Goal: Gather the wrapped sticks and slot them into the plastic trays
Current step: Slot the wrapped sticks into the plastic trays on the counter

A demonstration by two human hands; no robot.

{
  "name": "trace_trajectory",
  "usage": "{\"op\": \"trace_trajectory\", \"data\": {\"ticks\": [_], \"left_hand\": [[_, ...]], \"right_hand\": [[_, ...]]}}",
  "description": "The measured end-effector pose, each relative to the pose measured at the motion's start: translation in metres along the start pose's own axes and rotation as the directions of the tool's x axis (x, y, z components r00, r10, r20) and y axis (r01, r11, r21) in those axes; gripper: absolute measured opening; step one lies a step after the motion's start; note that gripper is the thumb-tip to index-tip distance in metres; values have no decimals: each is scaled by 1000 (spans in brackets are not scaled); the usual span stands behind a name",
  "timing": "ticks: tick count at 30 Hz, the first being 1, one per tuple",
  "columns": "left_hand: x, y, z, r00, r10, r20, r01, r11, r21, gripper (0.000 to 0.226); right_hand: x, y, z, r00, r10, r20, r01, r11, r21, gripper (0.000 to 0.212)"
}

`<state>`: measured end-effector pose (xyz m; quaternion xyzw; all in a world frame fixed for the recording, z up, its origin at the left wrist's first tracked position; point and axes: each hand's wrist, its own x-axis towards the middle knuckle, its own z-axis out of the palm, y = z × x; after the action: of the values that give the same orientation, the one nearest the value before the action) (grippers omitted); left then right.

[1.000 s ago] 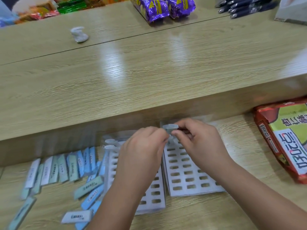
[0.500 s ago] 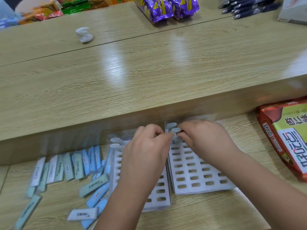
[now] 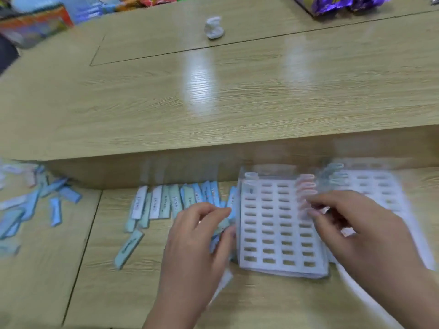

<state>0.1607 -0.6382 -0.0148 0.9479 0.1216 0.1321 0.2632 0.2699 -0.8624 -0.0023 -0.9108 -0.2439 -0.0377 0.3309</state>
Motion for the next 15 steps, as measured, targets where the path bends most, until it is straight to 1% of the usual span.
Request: {"op": "trace_trajectory", "data": {"ticks": [2, 4, 6, 8, 9, 11, 13, 14, 15], "left_hand": [[-20, -26, -9, 996, -85, 1, 85, 996, 4, 24], [-39, -53, -19, 990, -144, 8, 143, 988, 51, 20], [-54, -74, -23, 981, -193, 18, 190, 974, 120, 26], [-64, -91, -27, 978, -203, -50, 208, 962, 174, 25], [-68, -100, -30, 968, -228, -102, 243, 952, 184, 24], [-71, -116, -36, 927, -334, -168, 363, 911, 195, 28], [-71, -131, -41, 878, -450, -162, 476, 857, 199, 41], [-69, -136, -42, 860, -491, -142, 511, 836, 199, 42], [-67, -139, -43, 847, -518, -121, 532, 824, 195, 41]], "right_hand": [[-8, -32, 18, 995, -59, 74, 56, 997, 50, 15], [-14, -62, 43, 979, -144, 147, 140, 989, 38, 18], [-17, -85, 68, 950, -229, 211, 241, 970, -32, 19], [-14, -99, 88, 913, -282, 297, 332, 933, -136, 26], [-10, -103, 96, 899, -283, 334, 357, 915, -187, 29], [-4, -105, 108, 895, -243, 374, 363, 885, -293, 36], [3, -103, 118, 908, -193, 373, 343, 852, -395, 45], [6, -103, 122, 909, -178, 378, 343, 833, -434, 46], [8, -103, 125, 906, -165, 391, 349, 813, -466, 43]]}}
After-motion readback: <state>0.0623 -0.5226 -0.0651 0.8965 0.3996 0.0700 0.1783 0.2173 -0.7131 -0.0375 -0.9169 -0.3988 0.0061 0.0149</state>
